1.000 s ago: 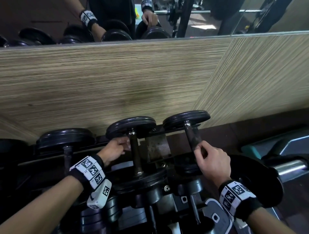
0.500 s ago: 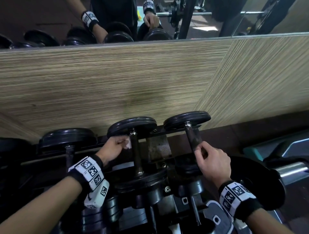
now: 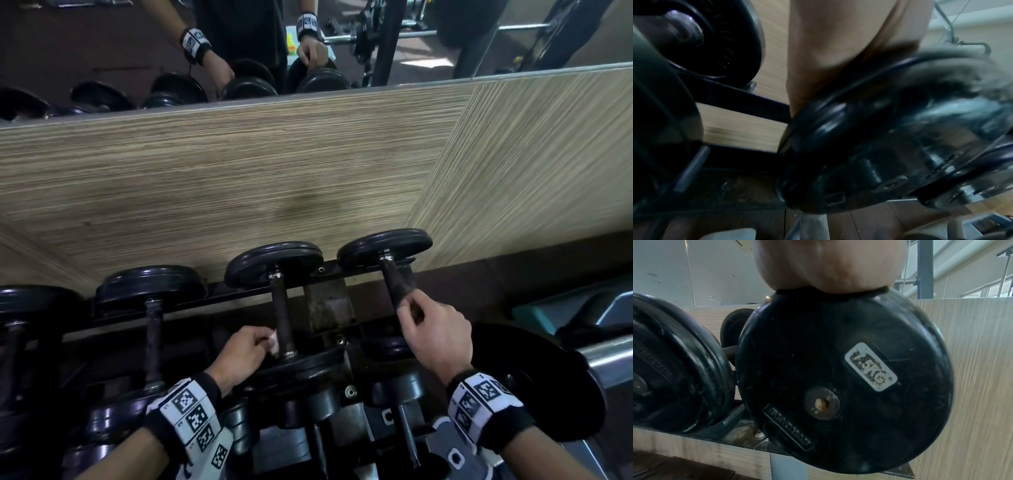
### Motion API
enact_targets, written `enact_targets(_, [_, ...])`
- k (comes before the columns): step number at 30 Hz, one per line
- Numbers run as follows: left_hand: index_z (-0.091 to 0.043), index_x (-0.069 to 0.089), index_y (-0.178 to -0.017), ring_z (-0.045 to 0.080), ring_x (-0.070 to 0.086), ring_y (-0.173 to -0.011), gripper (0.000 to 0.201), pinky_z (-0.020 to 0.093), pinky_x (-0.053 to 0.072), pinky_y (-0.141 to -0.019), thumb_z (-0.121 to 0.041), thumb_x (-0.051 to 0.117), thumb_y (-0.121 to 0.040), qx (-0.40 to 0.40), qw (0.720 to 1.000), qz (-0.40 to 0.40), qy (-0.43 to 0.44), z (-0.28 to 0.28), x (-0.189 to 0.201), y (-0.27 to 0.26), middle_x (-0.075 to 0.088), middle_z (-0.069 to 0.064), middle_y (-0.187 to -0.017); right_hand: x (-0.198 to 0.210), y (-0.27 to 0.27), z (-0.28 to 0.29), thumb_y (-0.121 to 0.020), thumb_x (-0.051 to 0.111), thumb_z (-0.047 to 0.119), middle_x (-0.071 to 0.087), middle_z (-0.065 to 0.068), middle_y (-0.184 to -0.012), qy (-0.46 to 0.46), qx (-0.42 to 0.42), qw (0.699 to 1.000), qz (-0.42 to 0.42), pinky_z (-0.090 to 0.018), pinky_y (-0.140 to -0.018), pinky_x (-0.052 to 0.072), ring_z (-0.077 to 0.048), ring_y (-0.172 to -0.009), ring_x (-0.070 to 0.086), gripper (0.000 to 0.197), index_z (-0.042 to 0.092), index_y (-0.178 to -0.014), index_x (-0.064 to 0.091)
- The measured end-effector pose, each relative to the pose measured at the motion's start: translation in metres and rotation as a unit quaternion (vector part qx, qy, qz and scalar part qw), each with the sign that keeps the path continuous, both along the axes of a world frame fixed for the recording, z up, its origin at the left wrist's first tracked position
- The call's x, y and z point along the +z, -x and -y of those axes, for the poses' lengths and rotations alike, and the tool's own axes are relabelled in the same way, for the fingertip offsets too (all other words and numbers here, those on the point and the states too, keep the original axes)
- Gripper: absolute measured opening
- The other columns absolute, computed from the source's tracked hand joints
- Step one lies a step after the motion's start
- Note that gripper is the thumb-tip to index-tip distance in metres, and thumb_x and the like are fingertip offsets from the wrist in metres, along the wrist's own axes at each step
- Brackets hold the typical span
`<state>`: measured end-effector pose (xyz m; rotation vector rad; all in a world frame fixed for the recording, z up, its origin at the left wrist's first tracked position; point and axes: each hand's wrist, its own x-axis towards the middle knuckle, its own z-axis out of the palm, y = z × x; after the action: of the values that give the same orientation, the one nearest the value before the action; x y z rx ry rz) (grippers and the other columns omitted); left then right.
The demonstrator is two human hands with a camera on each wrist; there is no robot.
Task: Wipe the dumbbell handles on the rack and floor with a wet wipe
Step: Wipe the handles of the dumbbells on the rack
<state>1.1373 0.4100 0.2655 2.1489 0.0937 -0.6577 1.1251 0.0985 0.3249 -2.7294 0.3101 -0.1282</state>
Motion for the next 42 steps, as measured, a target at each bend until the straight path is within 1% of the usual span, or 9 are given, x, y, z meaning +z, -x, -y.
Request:
enact_targets(6, [-0.027,0.072,-0.09,0.0,0.065,-0.089,0.02,0.019,0.046,-0.084,-0.013,0.06,-0.098,0.063,0.996,0.061,-0.027,-0.001,0.018,0.016,0.073,-0.012,-0.088,0.016,-0.007,-0.014,-0.097,0.058,0.039,0.07,0.013,-0.084,-0.079,0.091,0.99,-0.079,-0.035,-0.071,0.053,-0.017,-0.081,0.069,0.011,0.035,-0.099,0.067])
enact_targets(9, [-0.027,0.066,-0.094,-0.004,0.062,-0.081,0.02,0.011,0.042,-0.073,-0.01,0.056,-0.099,0.144,0.975,0.168,-0.035,0.004,0.035,0.021,0.068,-0.018,-0.083,0.018,-0.01,-0.055,-0.096,0.063,0.03,0.071,0.015,-0.091,-0.231,0.223,0.943,-0.087,-0.026,-0.078,0.056,-0.001,-0.081,0.066,0.011,0.03,-0.104,0.069])
enact_targets(12, [-0.022,0.062,-0.099,-0.005,0.064,-0.083,0.012,0.003,0.041,-0.071,-0.011,0.06,-0.097,0.197,0.956,0.216,-0.013,0.0,0.054,0.026,0.068,-0.019,-0.085,0.018,-0.01,-0.103,-0.095,0.064,0.021,0.069,0.01,-0.09,-0.317,0.267,0.907,-0.078,-0.016,-0.074,0.05,-0.005,-0.078,0.064,0.018,0.024,-0.112,0.07])
enact_targets(17, [-0.024,0.055,-0.099,-0.001,0.067,-0.078,0.014,0.008,0.042,-0.072,-0.018,0.067,-0.093,0.215,0.953,0.207,0.045,-0.014,0.086,0.056,0.075,-0.007,-0.08,0.006,-0.005,-0.164,-0.101,0.057,0.02,0.055,0.009,-0.137,-0.431,0.299,0.834,-0.172,-0.02,-0.097,0.049,-0.007,-0.108,0.063,0.047,0.023,-0.147,0.046])
enact_targets(21, [-0.022,0.058,-0.096,0.003,0.064,-0.072,0.01,0.017,0.045,-0.071,-0.018,0.067,-0.094,0.242,0.947,0.209,0.035,-0.043,0.095,0.086,0.074,-0.005,-0.076,0.004,-0.004,-0.203,-0.101,0.057,0.015,0.072,-0.006,-0.102,-0.459,0.339,0.792,-0.216,-0.023,-0.071,0.052,-0.009,-0.08,0.066,0.018,0.017,-0.116,0.065])
enact_targets(24, [-0.024,0.06,-0.096,0.007,0.067,-0.076,0.007,0.023,0.049,-0.075,-0.022,0.067,-0.094,0.269,0.944,0.192,0.007,-0.072,0.092,0.106,0.074,-0.004,-0.078,0.003,0.004,-0.231,-0.096,0.062,0.012,0.069,-0.006,-0.08,-0.435,0.342,0.801,-0.227,-0.025,-0.059,0.049,-0.011,-0.063,0.061,0.015,0.026,-0.093,0.066])
enact_targets(28, [-0.028,0.059,-0.091,0.003,0.067,-0.076,0.016,0.008,0.044,-0.069,-0.013,0.066,-0.094,0.289,0.933,0.197,-0.082,-0.122,0.083,0.129,0.073,-0.004,-0.076,-0.01,0.02,-0.266,-0.093,0.063,0.014,0.067,0.003,-0.077,-0.408,0.311,0.828,-0.225,-0.025,-0.065,0.049,-0.008,-0.067,0.059,0.008,0.021,-0.093,0.067])
enact_targets(33, [-0.029,0.061,-0.098,0.01,0.059,-0.092,0.015,0.032,0.048,-0.086,-0.017,0.067,-0.092,0.261,0.914,0.217,-0.221,-0.198,0.074,0.151,0.066,-0.009,-0.095,-0.011,0.042,-0.304,-0.099,0.059,0.015,0.068,0.009,-0.092,-0.415,0.259,0.859,-0.151,-0.009,-0.069,0.046,-0.003,-0.08,0.061,0.008,0.021,-0.1,0.064])
enact_targets(42, [-0.017,0.068,-0.104,0.031,0.063,-0.094,0.028,0.046,0.047,-0.085,-0.04,0.06,-0.091,0.061,0.89,0.253,-0.373,-0.324,0.042,0.142,0.066,0.004,-0.099,-0.033,0.071,-0.377,-0.1,0.055,0.036,0.067,0.004,-0.099,-0.251,0.07,0.962,-0.085,-0.043,-0.101,0.04,-0.024,-0.104,0.063,0.023,0.021,-0.117,0.062])
